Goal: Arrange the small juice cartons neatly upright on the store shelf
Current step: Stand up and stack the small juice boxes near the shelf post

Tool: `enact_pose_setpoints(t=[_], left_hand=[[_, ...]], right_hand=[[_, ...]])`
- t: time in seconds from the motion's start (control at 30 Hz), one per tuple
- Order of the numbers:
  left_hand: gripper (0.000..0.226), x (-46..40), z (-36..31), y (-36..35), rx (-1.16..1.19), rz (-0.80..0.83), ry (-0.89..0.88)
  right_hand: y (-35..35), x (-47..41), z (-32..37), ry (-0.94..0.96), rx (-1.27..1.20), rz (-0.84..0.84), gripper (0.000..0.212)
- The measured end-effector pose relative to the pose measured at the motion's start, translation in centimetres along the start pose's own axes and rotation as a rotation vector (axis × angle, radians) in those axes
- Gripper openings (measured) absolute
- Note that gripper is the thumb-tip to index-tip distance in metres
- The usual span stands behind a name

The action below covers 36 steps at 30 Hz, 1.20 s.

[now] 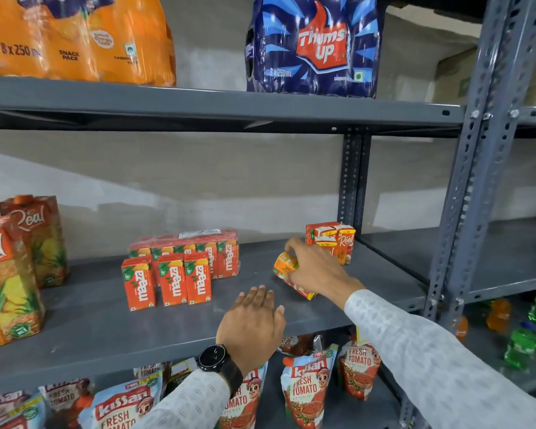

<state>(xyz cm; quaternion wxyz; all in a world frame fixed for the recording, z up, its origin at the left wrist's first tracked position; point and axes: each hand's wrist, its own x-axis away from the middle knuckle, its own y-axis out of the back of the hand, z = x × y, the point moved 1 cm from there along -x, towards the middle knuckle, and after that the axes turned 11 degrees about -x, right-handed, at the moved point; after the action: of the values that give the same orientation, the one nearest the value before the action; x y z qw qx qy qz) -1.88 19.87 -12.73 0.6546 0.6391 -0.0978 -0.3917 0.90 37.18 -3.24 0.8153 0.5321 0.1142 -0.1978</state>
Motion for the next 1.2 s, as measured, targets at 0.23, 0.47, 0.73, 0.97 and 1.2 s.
enact_pose_setpoints(t=[0.23, 0.47, 0.73, 0.97, 1.2], left_hand=[[0.065, 0.0, 0.0, 0.3, 0.011, 0.016, -0.004], [0.063, 0.3, -0.1, 0.7, 0.001, -0.002, -0.007], [0.062, 0.4, -0.2, 0.9, 0.001, -0.005, -0.001], [0.064, 0.4, -0.1, 0.8, 0.011, 0.009, -0.012], [0.065, 0.3, -0.1, 0.7, 0.022, 0.021, 0.008]], right_hand=[[0.0, -0.4, -1.0, -0.115, -0.449, -0.053, 0.054], [-0.3, 0.5, -3.1, -0.223, -0.394, 0.042, 0.083], [-1.0, 1.9, -2.8, -0.121, -0.279, -0.100, 0.052], [2.3, 0.6, -1.5, -0.055, -0.147, -0.116, 0.040], [3.3, -1.4, 0.3, -0.068, -0.168, -0.090, 0.039]])
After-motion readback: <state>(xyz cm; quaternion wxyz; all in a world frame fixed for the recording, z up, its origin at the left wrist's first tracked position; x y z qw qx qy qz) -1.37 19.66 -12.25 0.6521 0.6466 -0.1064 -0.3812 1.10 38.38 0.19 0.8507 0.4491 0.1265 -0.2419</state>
